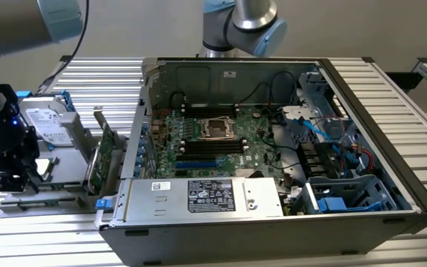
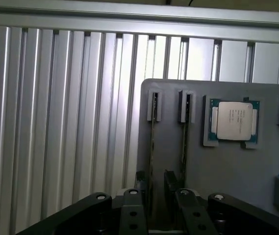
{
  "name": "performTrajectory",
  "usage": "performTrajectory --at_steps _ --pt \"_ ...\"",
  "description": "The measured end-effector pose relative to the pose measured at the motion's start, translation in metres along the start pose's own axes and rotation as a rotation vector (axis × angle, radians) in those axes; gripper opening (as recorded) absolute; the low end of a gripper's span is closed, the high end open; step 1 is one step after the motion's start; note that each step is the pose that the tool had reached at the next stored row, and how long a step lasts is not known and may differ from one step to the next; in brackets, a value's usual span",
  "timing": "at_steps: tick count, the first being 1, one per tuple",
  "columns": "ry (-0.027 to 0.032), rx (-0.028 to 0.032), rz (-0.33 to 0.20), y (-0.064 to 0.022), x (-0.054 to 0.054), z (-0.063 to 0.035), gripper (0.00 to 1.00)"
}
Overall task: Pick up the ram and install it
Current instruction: 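Pick up the ram and move it above insertion slot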
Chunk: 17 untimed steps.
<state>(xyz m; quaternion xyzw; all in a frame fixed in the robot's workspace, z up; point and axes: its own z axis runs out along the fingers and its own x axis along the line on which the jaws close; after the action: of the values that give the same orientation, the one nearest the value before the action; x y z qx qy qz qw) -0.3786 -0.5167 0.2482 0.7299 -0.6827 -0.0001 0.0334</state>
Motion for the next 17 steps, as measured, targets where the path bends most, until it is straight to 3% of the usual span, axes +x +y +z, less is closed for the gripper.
performTrajectory --at_steps 17 --pt "-0.0012 0.0002 0.0 -0.0013 0.002 0.0311 0.3"
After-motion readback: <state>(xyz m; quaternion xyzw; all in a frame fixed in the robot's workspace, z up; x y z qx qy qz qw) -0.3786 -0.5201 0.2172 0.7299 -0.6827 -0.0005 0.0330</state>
